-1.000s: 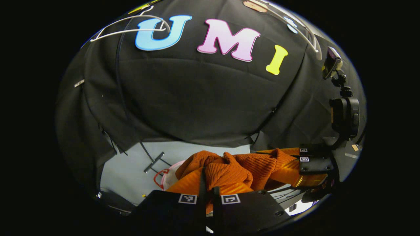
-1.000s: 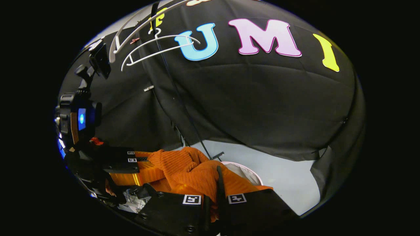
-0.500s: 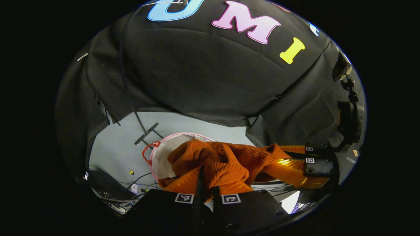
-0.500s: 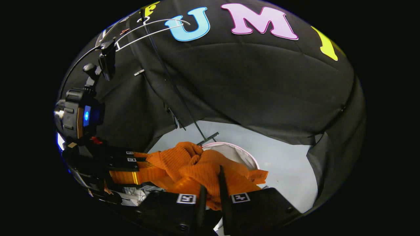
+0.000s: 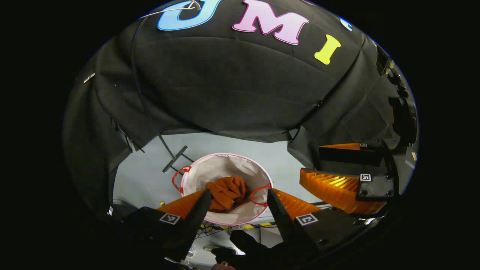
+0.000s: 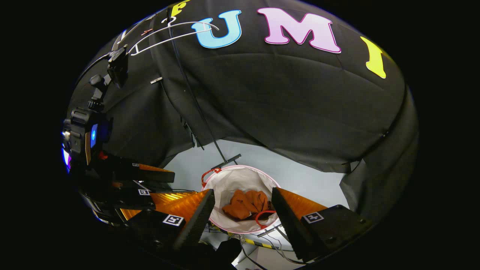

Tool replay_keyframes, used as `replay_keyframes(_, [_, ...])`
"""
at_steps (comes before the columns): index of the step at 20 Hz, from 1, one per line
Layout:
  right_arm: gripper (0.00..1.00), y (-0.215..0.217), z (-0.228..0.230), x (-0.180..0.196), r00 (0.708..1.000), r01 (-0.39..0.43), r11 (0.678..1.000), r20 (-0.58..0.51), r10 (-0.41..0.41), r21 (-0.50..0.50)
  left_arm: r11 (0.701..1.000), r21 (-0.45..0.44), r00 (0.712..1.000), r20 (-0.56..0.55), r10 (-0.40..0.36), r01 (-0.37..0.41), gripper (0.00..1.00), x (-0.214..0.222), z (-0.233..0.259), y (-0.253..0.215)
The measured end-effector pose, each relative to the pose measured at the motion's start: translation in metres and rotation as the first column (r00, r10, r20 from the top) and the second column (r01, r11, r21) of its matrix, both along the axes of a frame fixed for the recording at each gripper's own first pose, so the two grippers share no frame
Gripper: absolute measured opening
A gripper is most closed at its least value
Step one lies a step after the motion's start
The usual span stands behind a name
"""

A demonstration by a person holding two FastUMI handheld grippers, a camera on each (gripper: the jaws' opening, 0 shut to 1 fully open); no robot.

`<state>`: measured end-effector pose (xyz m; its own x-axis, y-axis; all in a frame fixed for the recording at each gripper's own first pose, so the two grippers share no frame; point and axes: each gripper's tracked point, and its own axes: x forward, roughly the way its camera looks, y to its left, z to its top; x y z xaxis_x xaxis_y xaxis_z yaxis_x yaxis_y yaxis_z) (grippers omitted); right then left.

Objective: Grasp the clothes on the hanger with both hands and then place them into the laundry hamper below.

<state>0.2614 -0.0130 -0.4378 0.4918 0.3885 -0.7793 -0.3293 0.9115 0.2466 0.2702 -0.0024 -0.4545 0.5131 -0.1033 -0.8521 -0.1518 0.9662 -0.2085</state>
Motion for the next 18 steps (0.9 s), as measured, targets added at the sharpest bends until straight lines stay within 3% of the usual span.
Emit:
replay_keyframes(10, [0.99,0.008,0.012,-0.013,1.000,-0.003,1.000,0.002,0.003,0.018,1.000,-0.013,0.999,0.024,0.029,-0.029,0.96,-0.017,0.012,0.007])
replay_keyframes(18, [0.99,0.019,0.070,-0.038,0.991,0.047,0.998,0.121,-0.053,0.049,1.000,0.008,0.974,0.227,-0.010,0.009,0.96,-0.047,0.078,0.010])
